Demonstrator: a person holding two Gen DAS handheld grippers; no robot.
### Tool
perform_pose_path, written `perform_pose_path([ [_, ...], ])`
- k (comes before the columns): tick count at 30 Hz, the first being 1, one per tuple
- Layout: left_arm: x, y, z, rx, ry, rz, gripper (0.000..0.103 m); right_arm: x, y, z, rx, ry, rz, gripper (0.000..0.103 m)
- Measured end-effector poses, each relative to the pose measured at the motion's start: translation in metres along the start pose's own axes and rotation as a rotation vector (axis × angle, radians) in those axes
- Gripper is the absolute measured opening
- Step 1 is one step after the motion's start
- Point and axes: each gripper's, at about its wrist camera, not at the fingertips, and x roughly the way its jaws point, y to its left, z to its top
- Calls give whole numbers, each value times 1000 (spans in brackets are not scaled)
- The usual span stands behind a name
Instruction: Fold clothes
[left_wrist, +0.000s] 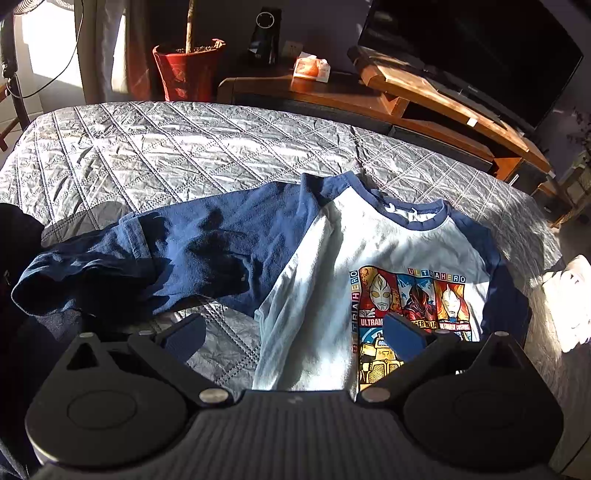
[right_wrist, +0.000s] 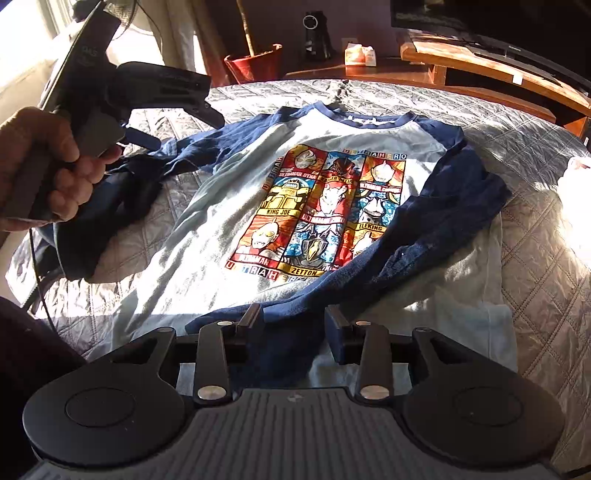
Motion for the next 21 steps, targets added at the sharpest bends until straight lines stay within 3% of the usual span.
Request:
perform_pose_path([
  [4, 3, -4, -1, 10, 7, 2, 102, 21, -27, -2, 200, -19, 39, 58],
  [6, 4, -6, -2, 13, 8, 3, 102, 35, -33, -7, 247, -10, 36, 46],
  [10, 5, -7, -2, 17, 7, 3, 102, 49, -29, -4, 225, -18, 12, 39],
  [12, 5, -8, -2, 19, 8, 3, 102, 51, -27, -1, 217, -50, 19, 5],
  [15, 6, -9, -3, 23, 10, 5, 102, 40, -7, 13, 116, -125, 4, 6],
  [16, 6, -8, -3, 24, 10, 5, 102, 43, 1, 16, 67, -110, 11, 6],
  [19, 5, -7, -3, 24, 9, 3, 102, 56, 21, 23, -68, -42, 49, 36],
  [20, 5, -7, -3, 23, 9, 2, 102, 61, 28, 25, -113, -19, 62, 73],
  [21, 4, -7, -3, 23, 9, 1, 102, 65, 35, 28, -158, 4, 74, 79],
])
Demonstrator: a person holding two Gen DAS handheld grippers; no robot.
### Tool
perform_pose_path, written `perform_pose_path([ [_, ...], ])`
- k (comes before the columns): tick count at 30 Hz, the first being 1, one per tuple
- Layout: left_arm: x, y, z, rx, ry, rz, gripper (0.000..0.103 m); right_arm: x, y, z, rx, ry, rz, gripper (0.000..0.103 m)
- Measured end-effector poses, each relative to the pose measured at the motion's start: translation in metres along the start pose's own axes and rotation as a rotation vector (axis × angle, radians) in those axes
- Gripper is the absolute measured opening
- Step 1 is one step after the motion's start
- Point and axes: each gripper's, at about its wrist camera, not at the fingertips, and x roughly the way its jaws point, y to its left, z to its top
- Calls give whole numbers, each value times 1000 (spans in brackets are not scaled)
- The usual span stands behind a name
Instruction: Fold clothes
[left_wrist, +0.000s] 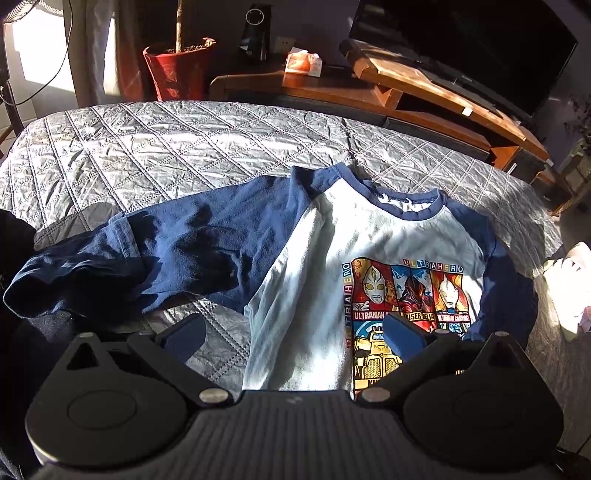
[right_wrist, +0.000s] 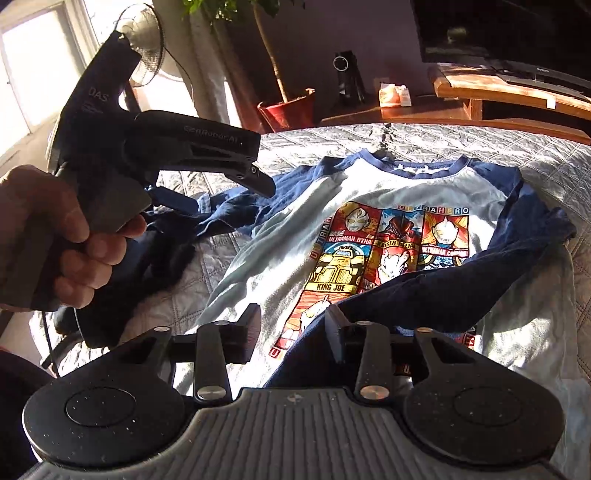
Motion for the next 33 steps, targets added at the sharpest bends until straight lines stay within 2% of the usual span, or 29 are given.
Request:
perform_pose_path([
  [1, 0, 0, 0, 0, 0, -1, 102, -3, -1, 0, -6, -9, 6, 70],
  [2, -1, 1, 0, 0, -1, -2, 102, -7, -3, -2, -4, -26, 11, 55],
  [4, -1, 1, 0, -1, -1, -3, 102, -17, -11, -5, 32, -58, 17, 58],
  [6, -2, 2, 0, -1, -2, -5, 102, -23, -29, -9, 83, -64, -44, 61],
  [8, -3, 3, 0, -1, -3, -5, 102, -20, -54, -14, 177, -27, -121, 62],
  [9, -3, 2, -1, 3, -1, -3, 102, -21, -70, -18, 268, -40, -129, 63],
  [12, -2, -1, -4, 26, 5, -8, 102, -19, -108, -32, 506, -87, -74, 59],
  [15, -4, -9, -11, 91, 8, -31, 102, -10, -132, -41, 627, -146, -11, 59],
  [18, -11, -19, -30, 207, -1, -38, 102, -1, -145, -47, 705, -214, 81, 59],
  [24, -33, -38, -94, 537, -71, 7, 101, 15, -143, -46, 681, -217, 96, 59],
  [28, -42, -49, -137, 744, -100, -21, 101, 20, -150, -50, 748, -231, 128, 59],
  [30, -42, -54, -154, 802, -80, -55, 99, 20, -151, -50, 766, -238, 146, 59],
  [33, -41, -59, -171, 829, -72, -80, 98, 20, -151, -50, 772, -250, 164, 59],
])
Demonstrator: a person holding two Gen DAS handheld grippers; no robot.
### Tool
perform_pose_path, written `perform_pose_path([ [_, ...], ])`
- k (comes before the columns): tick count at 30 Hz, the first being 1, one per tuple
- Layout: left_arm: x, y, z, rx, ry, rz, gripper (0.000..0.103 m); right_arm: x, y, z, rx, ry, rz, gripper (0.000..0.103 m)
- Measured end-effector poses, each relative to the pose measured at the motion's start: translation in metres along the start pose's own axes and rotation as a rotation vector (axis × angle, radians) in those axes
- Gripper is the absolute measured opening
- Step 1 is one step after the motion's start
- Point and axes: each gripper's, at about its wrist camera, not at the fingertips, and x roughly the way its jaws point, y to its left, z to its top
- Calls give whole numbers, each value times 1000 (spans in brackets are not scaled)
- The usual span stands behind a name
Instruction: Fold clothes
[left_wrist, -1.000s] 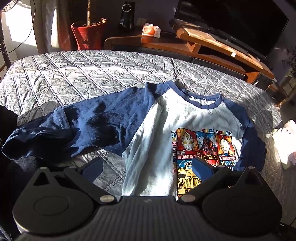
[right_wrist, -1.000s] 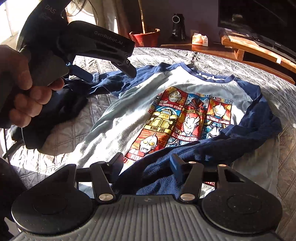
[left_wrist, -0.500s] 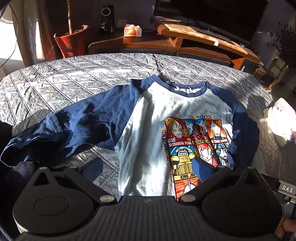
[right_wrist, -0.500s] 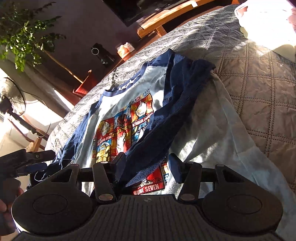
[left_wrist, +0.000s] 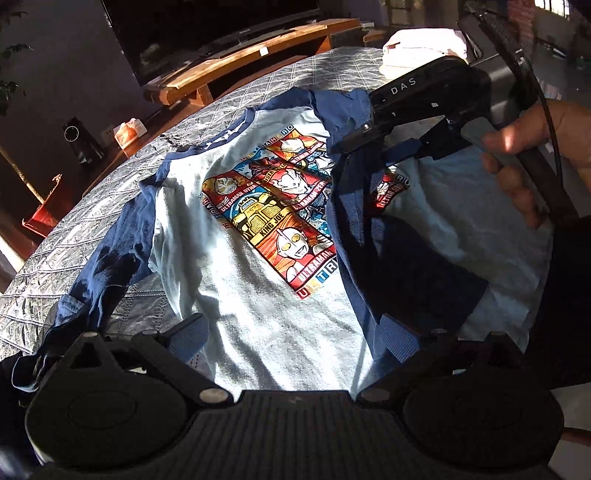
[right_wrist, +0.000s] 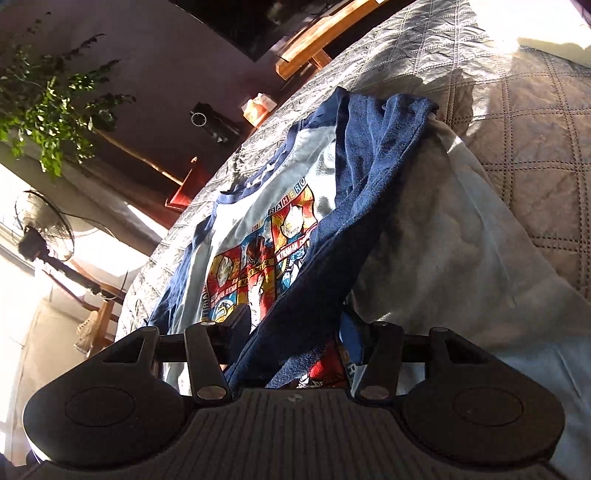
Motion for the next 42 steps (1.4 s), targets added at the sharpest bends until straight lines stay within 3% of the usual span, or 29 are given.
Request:
perform_pose_path([
  [3, 0, -6, -5, -42, -6, -58, 95, 0, 0, 1, 4, 0, 12, 60],
  [7, -1, -6, -9, -161, -55, -214, 95, 0, -2, 2, 10, 5, 17, 60],
  [10, 8, -9, -5, -201, -46, -218, 95, 1, -1, 1, 0, 14, 12, 60],
  [14, 25, 0, -4, -300, 25, -207, 94, 1, -2, 1, 0, 17, 12, 60],
  [18, 32, 2, -9, -348, 57, -220, 78, 3, -5, 2, 26, 20, 23, 60],
  [22, 30, 2, -10, -359, 35, -244, 45, 3, -5, 2, 28, 20, 31, 60],
  [26, 29, 2, -10, -354, 24, -233, 38, 3, -5, 2, 29, 19, 32, 60],
  [29, 24, -4, -8, -297, 5, -191, 25, 3, -5, 2, 24, 16, 28, 59],
  [34, 16, -7, -7, -286, -32, -210, 7, 1, -5, 3, 13, 11, 11, 36],
  [36, 16, -3, -8, -322, -28, -255, 5, 0, -4, 3, 5, 12, 3, 27],
  [42, 18, 27, -9, -471, 7, -373, 3, -5, -2, 4, -33, -2, -10, 12],
])
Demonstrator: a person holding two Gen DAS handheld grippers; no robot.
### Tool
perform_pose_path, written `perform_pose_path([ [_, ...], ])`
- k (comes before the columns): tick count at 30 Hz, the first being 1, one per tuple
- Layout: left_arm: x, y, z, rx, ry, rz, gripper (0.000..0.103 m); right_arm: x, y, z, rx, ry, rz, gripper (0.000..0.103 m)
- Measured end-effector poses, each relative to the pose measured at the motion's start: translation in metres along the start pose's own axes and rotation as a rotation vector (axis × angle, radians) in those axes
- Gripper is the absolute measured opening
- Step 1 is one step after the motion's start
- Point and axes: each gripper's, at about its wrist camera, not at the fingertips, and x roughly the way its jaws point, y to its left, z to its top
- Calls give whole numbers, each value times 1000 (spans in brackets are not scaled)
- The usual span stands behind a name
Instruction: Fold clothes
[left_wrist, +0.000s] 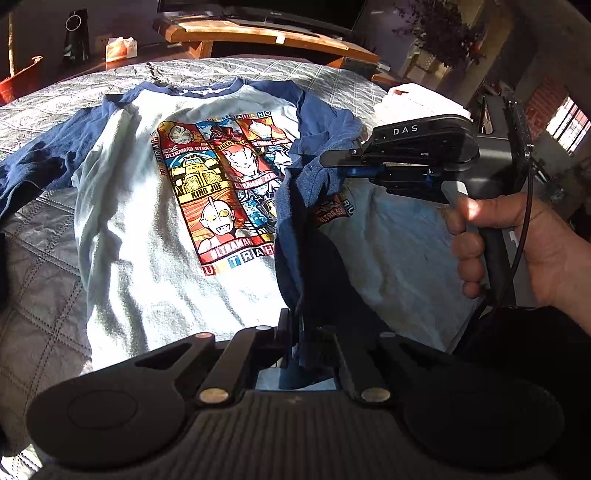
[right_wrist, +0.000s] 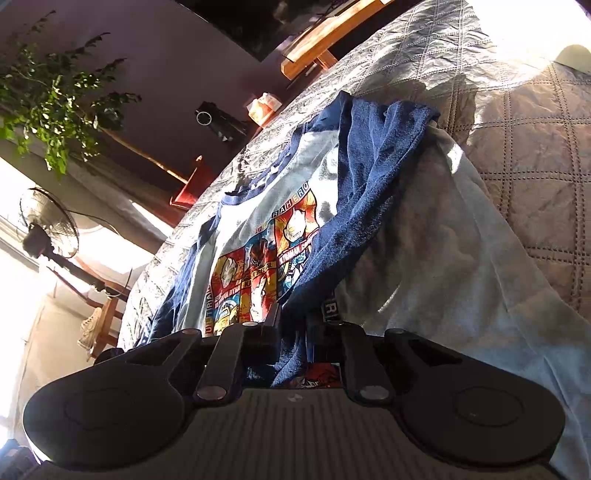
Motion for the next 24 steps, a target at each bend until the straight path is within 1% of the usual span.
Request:
perform_pose_path([
  [2, -4, 14, 7, -60, -5, 2, 3, -3, 2, 1, -26, -15, -26, 10],
  [4, -7, 30, 15, -106, -14, 49, 3, -6, 5, 1, -52, -31, -54, 10],
  [6, -8, 44, 23, -138, -18, 132, 5, -4, 7, 1, -82, -8, -88, 12],
  [8, -7, 55, 26, -165, -11, 238, 7, -3, 7, 0, -92, -1, -107, 12],
  [10, -10, 60, 27, -168, -13, 344, 7, -5, 4, 1, -76, -8, -102, 16],
  [12, -16, 45, 26, -78, -45, 378, 9, -5, -1, 3, -50, -9, -89, 19],
  [14, -22, 23, 22, 42, -79, 397, 15, -5, -5, 3, -22, -3, -72, 20],
  [16, -23, -9, 16, 200, -112, 403, 25, -4, -6, 3, -3, -3, -58, 20],
  [19, -12, -49, 1, 387, -118, 422, 26, -4, -7, 3, -2, 2, -54, 20],
  [20, -8, -59, -4, 428, -119, 429, 26, -4, -7, 3, -2, 4, -52, 20],
  [24, -1, -87, -24, 534, -107, 421, 27, -2, -8, 2, 10, 17, -51, 20],
])
